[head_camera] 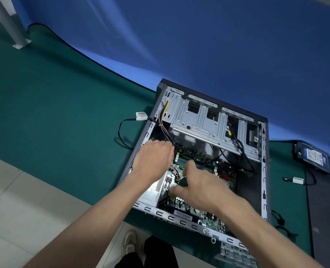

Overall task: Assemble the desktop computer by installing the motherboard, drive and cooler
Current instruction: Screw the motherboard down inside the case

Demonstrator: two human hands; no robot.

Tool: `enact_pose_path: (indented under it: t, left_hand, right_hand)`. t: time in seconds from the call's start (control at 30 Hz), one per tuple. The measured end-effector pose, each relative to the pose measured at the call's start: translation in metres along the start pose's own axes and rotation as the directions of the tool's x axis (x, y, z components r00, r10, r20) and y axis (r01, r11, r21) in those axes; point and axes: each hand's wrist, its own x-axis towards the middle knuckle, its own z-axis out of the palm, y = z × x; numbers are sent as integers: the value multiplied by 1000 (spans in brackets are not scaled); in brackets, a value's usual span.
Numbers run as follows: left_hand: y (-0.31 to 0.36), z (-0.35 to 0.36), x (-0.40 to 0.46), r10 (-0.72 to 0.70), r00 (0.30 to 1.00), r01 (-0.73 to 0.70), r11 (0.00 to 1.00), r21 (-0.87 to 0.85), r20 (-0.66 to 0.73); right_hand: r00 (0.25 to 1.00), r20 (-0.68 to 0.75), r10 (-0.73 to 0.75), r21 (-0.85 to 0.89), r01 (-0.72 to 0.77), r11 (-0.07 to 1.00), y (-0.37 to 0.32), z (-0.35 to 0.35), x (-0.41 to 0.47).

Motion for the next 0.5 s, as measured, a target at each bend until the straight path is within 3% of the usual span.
enact_pose_path:
  t: [0.07,0.17,0.3,0.43,0.5]
  left_hand:
    - [0,0,0,-9,1000,9,1000,-1,3]
    - [-1,1,0,-12,1000,12,1000,-18,12]
    - [0,0,0,-11,1000,11,1000,-18,16]
    - [-1,0,0,-5,1000,5,1000,6,18]
    - [1,-1,0,-3,1000,3,1000,-2,18]
  right_hand:
    - [998,49,-41,28,39,999,-1,0,0]
    - [993,-117,-3,-55,-4,998,-2,3,1]
    - [999,32,-12,72,10,997,0,-1,0]
    - [985,-162,54,-52,-63,997,1,6,-1]
    - [997,-45,61,-11,-62,998,6,2,-1]
